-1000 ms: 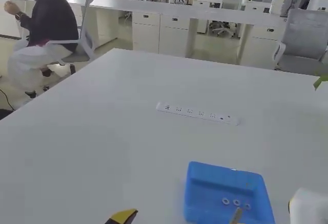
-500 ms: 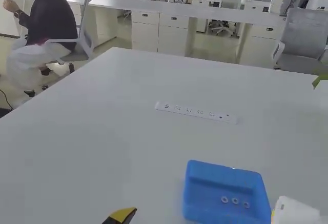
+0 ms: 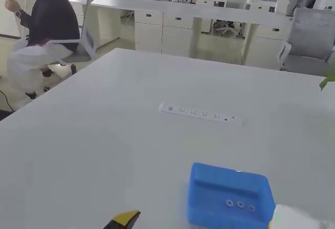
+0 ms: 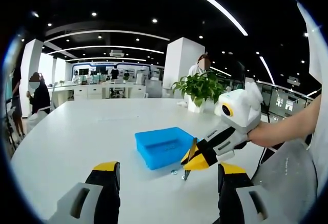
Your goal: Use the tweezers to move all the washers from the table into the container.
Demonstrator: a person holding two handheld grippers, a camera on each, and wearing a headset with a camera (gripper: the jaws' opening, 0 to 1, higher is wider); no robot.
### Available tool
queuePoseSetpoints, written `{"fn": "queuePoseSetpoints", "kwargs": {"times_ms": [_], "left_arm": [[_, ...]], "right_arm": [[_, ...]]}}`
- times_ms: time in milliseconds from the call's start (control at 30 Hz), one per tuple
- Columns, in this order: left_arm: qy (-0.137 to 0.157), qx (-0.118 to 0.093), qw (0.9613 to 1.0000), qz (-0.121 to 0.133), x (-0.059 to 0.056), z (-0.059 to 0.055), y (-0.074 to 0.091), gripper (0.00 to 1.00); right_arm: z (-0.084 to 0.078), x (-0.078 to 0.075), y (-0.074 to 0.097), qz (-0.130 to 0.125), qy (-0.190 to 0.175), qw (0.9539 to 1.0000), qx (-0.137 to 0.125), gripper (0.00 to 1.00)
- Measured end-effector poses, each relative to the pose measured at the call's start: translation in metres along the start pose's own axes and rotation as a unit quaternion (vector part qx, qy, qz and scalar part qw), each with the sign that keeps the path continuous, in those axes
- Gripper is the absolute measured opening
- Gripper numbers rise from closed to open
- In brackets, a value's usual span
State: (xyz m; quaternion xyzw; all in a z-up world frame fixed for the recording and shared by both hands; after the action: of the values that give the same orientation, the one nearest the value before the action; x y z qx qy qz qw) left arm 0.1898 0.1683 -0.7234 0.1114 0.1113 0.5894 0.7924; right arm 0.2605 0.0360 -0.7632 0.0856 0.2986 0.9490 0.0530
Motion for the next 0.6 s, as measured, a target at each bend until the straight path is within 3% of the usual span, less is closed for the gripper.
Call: {"fn": "queuePoseSetpoints", "kwargs": {"times_ms": [333,467,567,600], "left_arm": [[-0.002,0.001,1.0000,-0.002,-0.001,0.000,0.000,0.79],[-0.002,0.001,1.0000,-0.002,-0.001,0.000,0.000,0.79],[-0.001,0.001,1.0000,-0.001,0.000,0.000,0.000,0.79],[-0.001,0.001,1.0000,-0.001,0.000,0.000,0.000,0.79]], "right_arm": [[0.038,-0.019,0.029,-0.006,-0.043,0.9961,-0.077,0.03],[0.055,-0.031,0.038,0.000,-0.061,0.9924,-0.107,0.03],[0.064,-0.046,0.042,0.010,-0.095,0.9856,-0.140,0.03],[0.063,-0.051,0.043,0.007,-0.102,0.9848,-0.140,0.03]]}}
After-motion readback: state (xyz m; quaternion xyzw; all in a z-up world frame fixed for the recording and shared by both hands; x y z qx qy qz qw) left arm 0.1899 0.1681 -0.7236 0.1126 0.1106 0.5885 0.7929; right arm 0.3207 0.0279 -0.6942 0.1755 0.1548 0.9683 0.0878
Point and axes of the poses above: the centre of the closed fingertips' face, and the gripper's own axes: y roughly backward along the fingers, x roughly to its left, z roughly out of its top, the point moved 6 cm from there along y, roughly backward along the fingers, and after that the axes turned 13 degrees about z, right-handed, at the moved point
